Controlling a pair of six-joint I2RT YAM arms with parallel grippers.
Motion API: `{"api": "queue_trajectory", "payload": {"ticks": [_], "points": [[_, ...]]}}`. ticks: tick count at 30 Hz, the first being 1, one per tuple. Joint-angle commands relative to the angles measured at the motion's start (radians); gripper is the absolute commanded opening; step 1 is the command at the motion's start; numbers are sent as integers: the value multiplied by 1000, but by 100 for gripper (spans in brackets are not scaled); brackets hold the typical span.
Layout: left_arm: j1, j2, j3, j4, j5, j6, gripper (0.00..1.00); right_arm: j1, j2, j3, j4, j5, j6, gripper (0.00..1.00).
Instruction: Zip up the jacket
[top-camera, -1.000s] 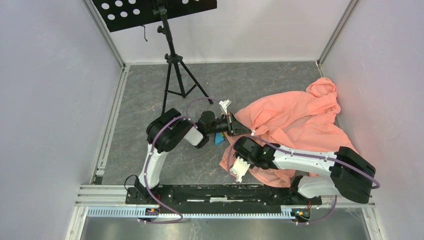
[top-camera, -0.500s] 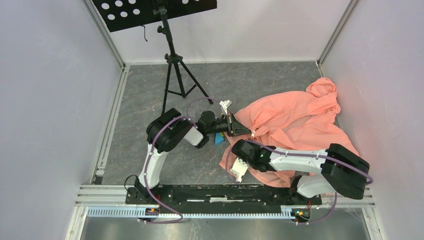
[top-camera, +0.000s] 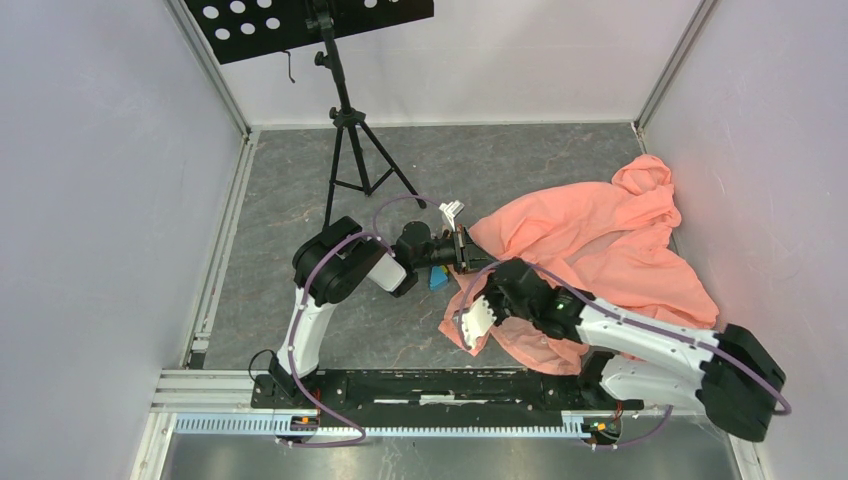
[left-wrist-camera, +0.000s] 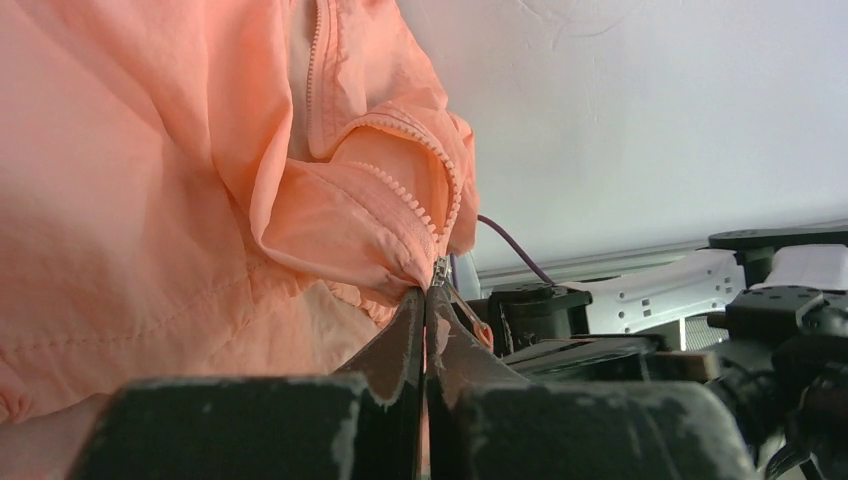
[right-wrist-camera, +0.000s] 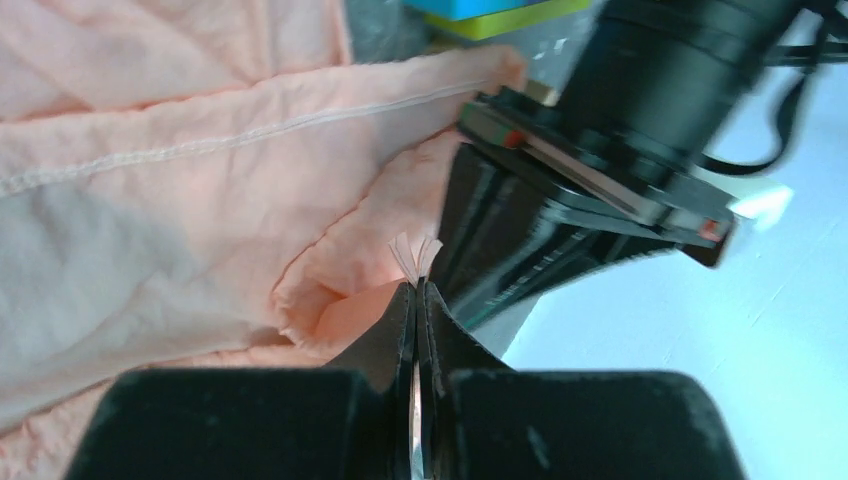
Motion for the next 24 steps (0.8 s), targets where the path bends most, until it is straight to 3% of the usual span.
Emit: {"api": "queue_trajectory", "payload": {"ticks": [1, 7, 17, 20, 24], "points": [[-3, -24, 1, 17, 8, 33, 2, -85, -104, -39, 118, -255, 115, 0], [-6, -34, -8, 17, 7, 36, 2, -170, -133, -49, 202, -364, 258, 1], [-7, -62, -49, 15, -2, 45, 2, -319, -116, -17, 363, -390, 681, 0], [-8, -82, -67, 10, -12, 51, 2, -345, -119, -21, 396, -311, 802, 0], [-13, -126, -91, -62, -37, 88, 2, -401, -128, -34, 463, -62, 1067, 0]]}}
